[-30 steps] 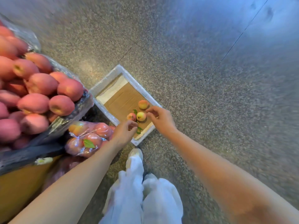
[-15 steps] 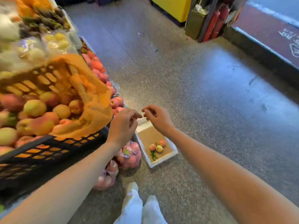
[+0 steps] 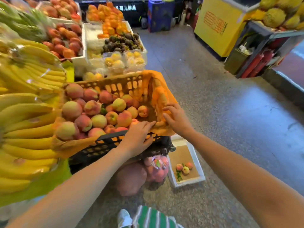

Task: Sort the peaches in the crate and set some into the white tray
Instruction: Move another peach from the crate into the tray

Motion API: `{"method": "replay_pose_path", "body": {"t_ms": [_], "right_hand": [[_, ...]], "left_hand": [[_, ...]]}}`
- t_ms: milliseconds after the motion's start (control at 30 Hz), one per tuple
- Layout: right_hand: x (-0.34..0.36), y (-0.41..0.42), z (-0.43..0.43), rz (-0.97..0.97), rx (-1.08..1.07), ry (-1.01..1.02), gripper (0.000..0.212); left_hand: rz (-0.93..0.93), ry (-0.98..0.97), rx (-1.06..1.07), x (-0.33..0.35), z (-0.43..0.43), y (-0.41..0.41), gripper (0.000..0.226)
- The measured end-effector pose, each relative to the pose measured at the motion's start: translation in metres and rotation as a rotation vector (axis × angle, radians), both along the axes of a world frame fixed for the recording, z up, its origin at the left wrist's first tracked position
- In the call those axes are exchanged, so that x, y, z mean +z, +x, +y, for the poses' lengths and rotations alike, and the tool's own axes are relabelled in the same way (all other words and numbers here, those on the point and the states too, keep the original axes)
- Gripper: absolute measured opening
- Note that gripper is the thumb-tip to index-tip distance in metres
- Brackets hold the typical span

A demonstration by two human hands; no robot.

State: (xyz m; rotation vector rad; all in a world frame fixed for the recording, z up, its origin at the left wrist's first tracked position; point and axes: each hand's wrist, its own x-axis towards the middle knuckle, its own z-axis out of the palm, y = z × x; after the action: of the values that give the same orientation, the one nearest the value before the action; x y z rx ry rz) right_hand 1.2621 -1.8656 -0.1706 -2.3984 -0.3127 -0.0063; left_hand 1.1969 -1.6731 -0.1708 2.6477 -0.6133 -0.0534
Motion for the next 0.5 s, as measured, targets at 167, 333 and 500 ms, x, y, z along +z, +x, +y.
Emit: {"method": "replay_pose_path", "body": {"t_ms": [167,333,500], "right_hand": [[0.010,0.004,0.020,-0.032,-0.154,-0.224,0.023],[0.029,0.011,0.053,-0.015,-0.099,-0.191,0.021],[0.033,0.030,0.094,0.181,0.036,-0.071,0.024]], "left_hand": [[0.101,-0.103,-0.125,0.011,0.036,0.005,0.046],[0.135,-0.188,-0.132,0.017,0.080,0.019,0.024],[-0.011,-0.125,0.010,0.020,0.120,0.039,0.016]]}}
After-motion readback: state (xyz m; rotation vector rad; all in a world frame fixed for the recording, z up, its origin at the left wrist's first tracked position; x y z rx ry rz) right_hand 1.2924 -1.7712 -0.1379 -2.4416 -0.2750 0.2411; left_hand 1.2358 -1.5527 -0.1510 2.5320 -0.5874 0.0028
